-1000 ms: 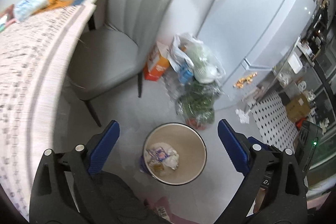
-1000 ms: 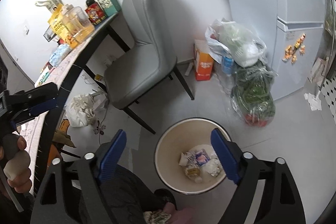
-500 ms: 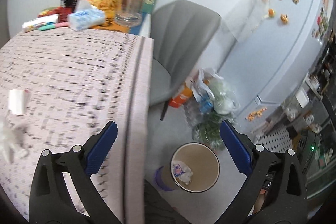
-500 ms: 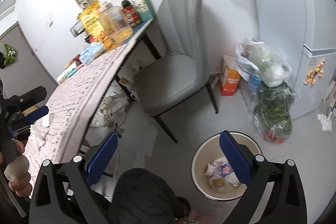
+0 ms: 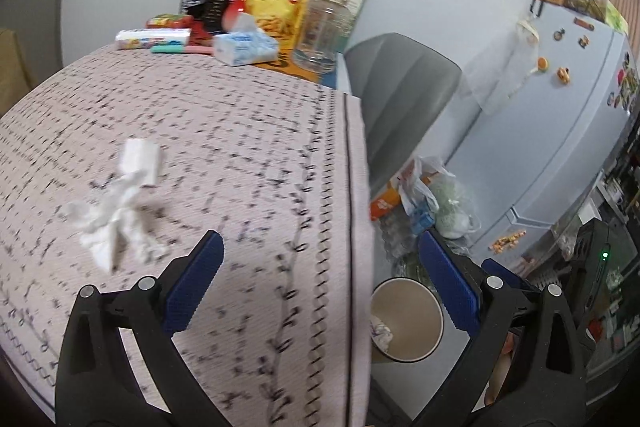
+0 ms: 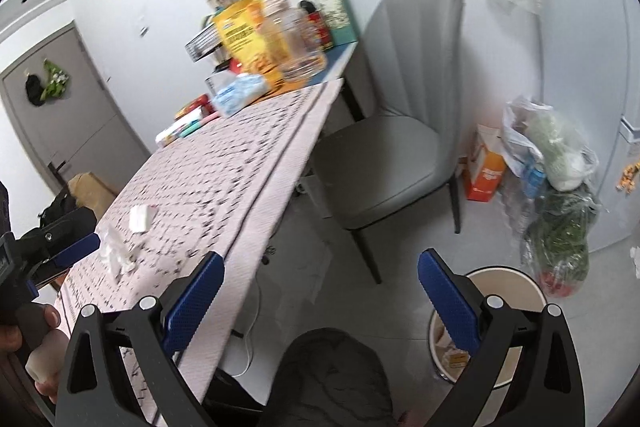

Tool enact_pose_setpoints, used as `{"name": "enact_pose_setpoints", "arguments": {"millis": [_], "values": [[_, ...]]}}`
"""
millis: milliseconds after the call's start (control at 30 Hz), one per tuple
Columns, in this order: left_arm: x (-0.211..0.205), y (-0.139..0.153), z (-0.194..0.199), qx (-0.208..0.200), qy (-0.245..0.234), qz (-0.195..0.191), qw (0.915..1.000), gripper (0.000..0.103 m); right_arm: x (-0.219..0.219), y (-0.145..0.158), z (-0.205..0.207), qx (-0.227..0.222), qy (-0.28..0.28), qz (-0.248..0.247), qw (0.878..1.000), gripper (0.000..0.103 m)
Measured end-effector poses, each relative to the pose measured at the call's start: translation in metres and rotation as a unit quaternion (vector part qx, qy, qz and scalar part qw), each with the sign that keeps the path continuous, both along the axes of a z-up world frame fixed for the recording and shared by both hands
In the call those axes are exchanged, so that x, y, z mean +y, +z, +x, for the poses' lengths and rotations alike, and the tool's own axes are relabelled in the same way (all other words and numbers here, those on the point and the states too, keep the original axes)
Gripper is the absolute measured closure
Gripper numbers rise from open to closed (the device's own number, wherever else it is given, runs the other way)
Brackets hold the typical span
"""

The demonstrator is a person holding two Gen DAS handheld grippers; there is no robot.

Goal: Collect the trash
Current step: 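Move both tools back over the table toward the last white tissue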

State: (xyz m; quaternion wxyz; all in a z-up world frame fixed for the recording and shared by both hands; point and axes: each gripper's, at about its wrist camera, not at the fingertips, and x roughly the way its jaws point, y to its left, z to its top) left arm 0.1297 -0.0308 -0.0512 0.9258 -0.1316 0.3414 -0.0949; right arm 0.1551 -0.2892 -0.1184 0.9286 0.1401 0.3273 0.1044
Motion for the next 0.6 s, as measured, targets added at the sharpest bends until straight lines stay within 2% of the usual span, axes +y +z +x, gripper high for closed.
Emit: {"name": "enact_pose_setpoints", "arguments": {"millis": [233,600], "values": [[0.036,-0.008,-0.017,0.001,0.029,-0.017,0.9995,0.006,0.035,0.003,0.000,0.001,0.030,-0.011,0.999,0.008],[0.085,-0.035,-0.032,0.025,0.065,-0.027,0.9972,0.006,0.079,-0.005,0.004,0.010,0.077,-0.020,0.997,0.008]]}}
